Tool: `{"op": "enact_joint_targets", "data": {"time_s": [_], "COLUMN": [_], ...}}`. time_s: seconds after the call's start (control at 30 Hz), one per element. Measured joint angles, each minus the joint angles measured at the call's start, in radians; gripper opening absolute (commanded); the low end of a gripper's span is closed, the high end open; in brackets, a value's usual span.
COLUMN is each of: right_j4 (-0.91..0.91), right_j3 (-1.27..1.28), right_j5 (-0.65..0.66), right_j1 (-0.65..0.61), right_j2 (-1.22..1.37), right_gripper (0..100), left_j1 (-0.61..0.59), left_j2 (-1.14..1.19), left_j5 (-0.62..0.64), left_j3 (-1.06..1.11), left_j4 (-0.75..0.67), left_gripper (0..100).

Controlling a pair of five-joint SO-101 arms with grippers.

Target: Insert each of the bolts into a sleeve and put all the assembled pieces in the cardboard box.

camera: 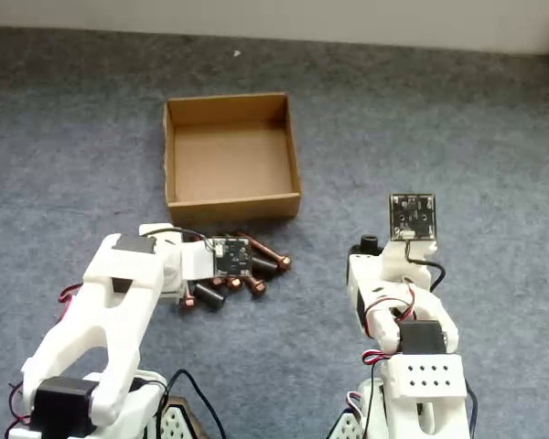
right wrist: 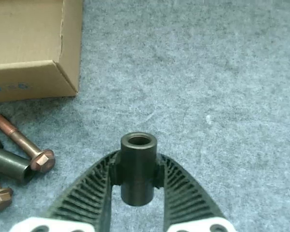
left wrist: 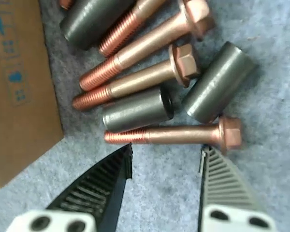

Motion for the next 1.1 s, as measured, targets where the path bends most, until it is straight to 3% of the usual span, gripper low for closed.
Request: {"op": "enact_joint_targets", "data": {"time_s": [0.2, 0.47, 0.73, 0.97, 1.1], "right_j4": [0.0, 0.0, 0.0, 0.0, 0.0], "right_j3": [0.0, 0.0, 0.0, 0.0, 0.0], "right_j5": [0.0, 0.0, -0.005, -0.035, -0.035], "right_j1": [0.0, 0.046, 0.15, 0.215, 0.213], "right_j2": [0.0, 0.0, 0.0, 0.0, 0.0], "right_gripper": [0.7, 0.7, 0.7, 0.7, 0.7], "left_j1": [0.15, 0.374, 0.483, 0.508, 0.529], "left_j2": [0.002, 0.011, 0.011, 0.012, 0.014], "left_j5": [0.031, 0.276, 0.535, 0.568, 0.6], "left_j3": [0.0, -0.046, -0.086, -0.086, -0.109], "left_j4": [-0.002, -0.003, -0.002, 0.002, 0.083], "left_gripper": [24, 24, 24, 24, 18]}}
